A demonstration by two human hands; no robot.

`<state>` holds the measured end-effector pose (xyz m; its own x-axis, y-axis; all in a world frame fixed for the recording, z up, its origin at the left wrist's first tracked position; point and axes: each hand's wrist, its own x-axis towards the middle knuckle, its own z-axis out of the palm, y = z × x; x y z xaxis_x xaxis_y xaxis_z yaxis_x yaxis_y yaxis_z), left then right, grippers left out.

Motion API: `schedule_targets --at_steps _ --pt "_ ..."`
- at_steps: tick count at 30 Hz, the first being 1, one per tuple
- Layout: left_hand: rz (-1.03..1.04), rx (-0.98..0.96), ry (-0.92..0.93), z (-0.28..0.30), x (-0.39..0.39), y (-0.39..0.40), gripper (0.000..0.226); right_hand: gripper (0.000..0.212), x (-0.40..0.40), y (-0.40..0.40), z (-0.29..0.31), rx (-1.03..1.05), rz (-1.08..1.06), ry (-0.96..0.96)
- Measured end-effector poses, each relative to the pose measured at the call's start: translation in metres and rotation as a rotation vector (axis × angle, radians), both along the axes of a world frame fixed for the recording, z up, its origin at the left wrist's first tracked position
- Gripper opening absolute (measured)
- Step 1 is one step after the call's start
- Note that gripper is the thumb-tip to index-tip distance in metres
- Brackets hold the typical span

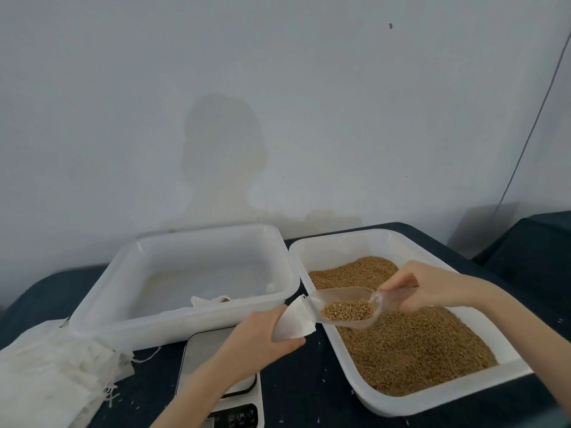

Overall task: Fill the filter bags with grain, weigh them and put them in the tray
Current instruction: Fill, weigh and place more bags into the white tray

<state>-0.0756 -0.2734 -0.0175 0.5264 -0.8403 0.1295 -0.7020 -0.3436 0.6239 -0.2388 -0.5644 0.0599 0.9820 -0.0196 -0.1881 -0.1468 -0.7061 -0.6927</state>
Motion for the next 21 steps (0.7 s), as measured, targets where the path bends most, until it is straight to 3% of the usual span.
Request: schedule_targets --at_steps 5,10,21 --pt "0.009 0.026 -0.045 0.000 0.006 0.007 0.032 0.051 0.003 -0.005 -0.003 -0.019 -0.047 -0.016" --pt "0.002 0.039 -0.037 -0.001 0.009 0.010 0.050 0.051 0.001 -0.005 -0.002 -0.007 -0.061 -0.051" --pt "-0.011 0.072 -0.052 0.009 0.004 0.008 0.038 0.052 0.005 0.015 -0.003 -0.042 -0.049 -0.044"
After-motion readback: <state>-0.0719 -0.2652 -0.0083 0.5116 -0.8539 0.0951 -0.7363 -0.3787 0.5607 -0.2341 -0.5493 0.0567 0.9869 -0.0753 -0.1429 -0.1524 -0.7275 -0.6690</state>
